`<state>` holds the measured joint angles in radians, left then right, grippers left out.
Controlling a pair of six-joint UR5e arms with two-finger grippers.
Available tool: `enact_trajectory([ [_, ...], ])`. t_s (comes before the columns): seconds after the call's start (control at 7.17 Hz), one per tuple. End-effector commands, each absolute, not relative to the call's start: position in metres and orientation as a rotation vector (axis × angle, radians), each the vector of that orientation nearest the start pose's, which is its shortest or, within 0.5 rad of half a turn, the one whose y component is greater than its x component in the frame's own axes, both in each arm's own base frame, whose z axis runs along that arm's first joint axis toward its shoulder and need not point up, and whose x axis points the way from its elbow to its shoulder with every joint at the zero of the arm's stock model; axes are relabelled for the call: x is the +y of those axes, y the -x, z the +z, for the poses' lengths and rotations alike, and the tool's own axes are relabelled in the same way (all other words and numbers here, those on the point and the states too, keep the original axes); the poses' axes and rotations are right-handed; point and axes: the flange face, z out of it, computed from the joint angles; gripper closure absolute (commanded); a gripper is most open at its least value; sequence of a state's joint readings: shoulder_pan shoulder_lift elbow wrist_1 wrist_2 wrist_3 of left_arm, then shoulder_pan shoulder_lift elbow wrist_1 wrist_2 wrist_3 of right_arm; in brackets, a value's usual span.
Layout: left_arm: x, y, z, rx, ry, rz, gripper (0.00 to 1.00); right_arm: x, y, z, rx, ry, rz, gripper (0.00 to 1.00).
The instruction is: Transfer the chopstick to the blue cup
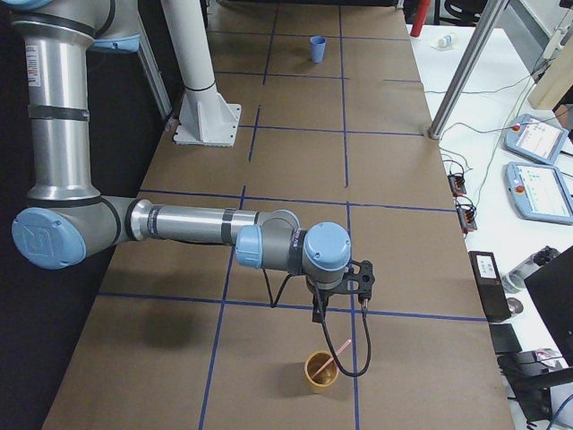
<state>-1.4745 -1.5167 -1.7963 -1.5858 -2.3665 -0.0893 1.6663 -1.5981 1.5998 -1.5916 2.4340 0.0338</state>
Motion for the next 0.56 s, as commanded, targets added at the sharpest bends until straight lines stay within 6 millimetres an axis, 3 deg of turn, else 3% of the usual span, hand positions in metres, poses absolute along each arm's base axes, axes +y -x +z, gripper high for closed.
enact_trajectory([
  [0.0, -0.456, -0.056, 0.505, 0.847, -0.051, 0.034, 0.0, -0.472, -0.103, 0.651, -0.864, -0.013, 0.128, 0.0],
  [0.14, -0.448, -0.099, 0.489, 0.863, -0.006, 0.013, 0.0, -0.472, -0.103, 0.65, -0.864, -0.014, 0.127, 0.0],
  [0.42, -0.445, -0.128, 0.494, 0.88, 0.009, -0.003, 0.0, -0.473, -0.103, 0.65, -0.861, -0.016, 0.125, 0.0],
])
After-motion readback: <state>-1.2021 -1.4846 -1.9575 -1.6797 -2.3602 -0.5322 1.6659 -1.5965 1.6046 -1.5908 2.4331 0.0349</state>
